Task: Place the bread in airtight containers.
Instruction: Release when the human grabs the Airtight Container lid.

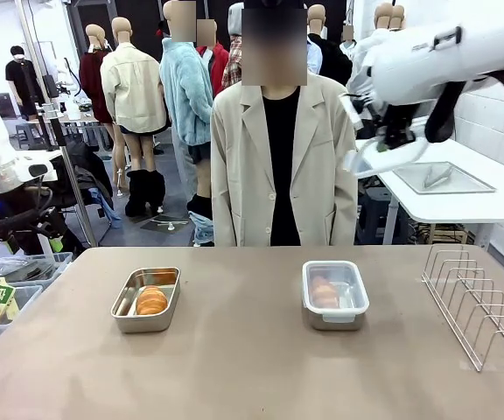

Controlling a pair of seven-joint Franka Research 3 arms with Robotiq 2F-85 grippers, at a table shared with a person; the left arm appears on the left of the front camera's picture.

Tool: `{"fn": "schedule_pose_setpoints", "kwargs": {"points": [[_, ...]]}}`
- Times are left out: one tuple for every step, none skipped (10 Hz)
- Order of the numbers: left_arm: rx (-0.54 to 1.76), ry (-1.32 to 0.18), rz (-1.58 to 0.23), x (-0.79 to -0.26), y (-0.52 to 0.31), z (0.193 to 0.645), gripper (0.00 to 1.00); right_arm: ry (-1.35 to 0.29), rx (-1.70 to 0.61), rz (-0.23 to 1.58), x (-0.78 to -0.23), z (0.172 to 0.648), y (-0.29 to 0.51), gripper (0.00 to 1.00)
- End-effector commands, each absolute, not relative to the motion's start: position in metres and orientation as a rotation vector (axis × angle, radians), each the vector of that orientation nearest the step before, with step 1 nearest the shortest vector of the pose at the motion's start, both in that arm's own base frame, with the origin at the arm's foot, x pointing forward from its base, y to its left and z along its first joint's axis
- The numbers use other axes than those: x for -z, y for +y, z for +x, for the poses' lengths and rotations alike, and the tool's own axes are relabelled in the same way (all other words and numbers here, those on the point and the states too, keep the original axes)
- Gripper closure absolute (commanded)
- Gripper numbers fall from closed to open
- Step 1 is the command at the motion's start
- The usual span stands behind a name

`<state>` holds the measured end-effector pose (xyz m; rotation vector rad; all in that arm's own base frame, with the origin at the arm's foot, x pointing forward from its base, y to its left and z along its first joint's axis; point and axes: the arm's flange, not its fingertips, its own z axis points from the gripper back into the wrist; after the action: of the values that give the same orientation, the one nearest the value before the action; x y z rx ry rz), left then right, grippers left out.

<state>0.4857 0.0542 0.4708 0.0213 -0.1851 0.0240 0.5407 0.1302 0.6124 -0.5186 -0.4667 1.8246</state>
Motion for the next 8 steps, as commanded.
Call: {"fn": "schedule_pose_setpoints", "kwargs": {"points": [[-0.033,-0.187,0.027,-0.472,0.055,0.486,0.0,-0.666,-1.751,-0.417,-0.605,0.574,0.147,1.0],[-0.033,-0.187,0.027,-0.472,0.055,0.486,0.0,-0.685,-1.77,-0.342,-0.606,0.585,0.16,1.0],[-0.033,-0.187,0.027,-0.472,0.055,0.486,0.0,-0.667,-1.769,-0.344,-0.604,0.592,0.169,1.0],[-0.033,-0.187,0.027,-0.472,0.055,0.486,0.0,-0.642,-1.752,-0.351,-0.599,0.599,0.174,1.0],[-0.033,-0.187,0.027,-0.472,0.055,0.486,0.0,-0.621,-1.755,-0.345,-0.597,0.601,0.176,1.0],[-0.033,-0.187,0.027,-0.472,0.055,0.486,0.0,-0.616,-1.754,-0.337,-0.595,0.603,0.177,1.0],[-0.033,-0.187,0.027,-0.472,0.055,0.486,0.0,-0.605,-1.76,-0.335,-0.594,0.606,0.178,1.0],[-0.033,-0.187,0.027,-0.472,0.055,0.486,0.0,-0.591,-1.766,-0.328,-0.593,0.607,0.18,1.0]]}}
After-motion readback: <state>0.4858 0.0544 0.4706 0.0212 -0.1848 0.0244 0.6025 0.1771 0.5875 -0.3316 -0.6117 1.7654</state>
